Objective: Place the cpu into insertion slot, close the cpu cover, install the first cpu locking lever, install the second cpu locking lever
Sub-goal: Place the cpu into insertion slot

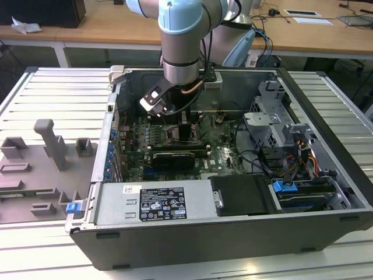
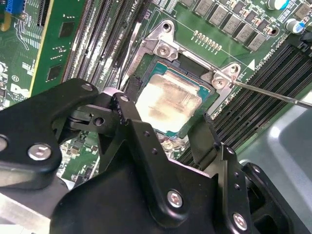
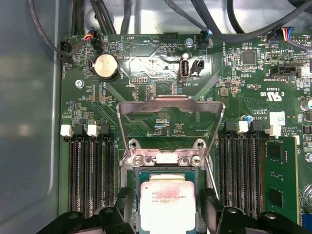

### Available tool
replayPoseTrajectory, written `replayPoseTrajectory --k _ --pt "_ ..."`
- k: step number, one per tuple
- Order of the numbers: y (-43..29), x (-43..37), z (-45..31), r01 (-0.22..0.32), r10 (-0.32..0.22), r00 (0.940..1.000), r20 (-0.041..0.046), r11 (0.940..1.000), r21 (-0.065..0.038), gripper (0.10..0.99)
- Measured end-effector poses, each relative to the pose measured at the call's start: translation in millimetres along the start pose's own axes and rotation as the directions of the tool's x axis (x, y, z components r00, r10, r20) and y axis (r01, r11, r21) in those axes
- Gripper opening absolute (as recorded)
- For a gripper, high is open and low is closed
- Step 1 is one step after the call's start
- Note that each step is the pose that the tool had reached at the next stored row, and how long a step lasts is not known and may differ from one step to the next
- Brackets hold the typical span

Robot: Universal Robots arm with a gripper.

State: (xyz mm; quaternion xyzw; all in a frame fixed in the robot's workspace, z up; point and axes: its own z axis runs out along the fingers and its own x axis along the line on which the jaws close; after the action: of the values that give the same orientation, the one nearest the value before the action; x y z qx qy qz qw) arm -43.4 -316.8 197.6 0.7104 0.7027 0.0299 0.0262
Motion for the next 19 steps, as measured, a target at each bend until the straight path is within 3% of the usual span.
replayPoseTrajectory --k 6,12,15,17,19 --pt "0.9 0.0 -7.8 0.000 0.000 1.0000 -0.0001 1.0000 0.002 0.663" --pt "2.5 0.1 -11.4 0.000 0.000 1.0000 -0.0001 1.0000 0.010 0.290" --pt "3.2 0.1 -12.0 0.000 0.000 1.0000 0.0001 0.9999 0.013 0.231" --pt "3.2 0.1 -12.3 0.000 0.000 1.0000 0.0002 0.9999 0.014 0.110" --pt "3.3 0.1 -12.6 0.000 0.000 1.0000 0.0001 0.9999 0.015 0.106"
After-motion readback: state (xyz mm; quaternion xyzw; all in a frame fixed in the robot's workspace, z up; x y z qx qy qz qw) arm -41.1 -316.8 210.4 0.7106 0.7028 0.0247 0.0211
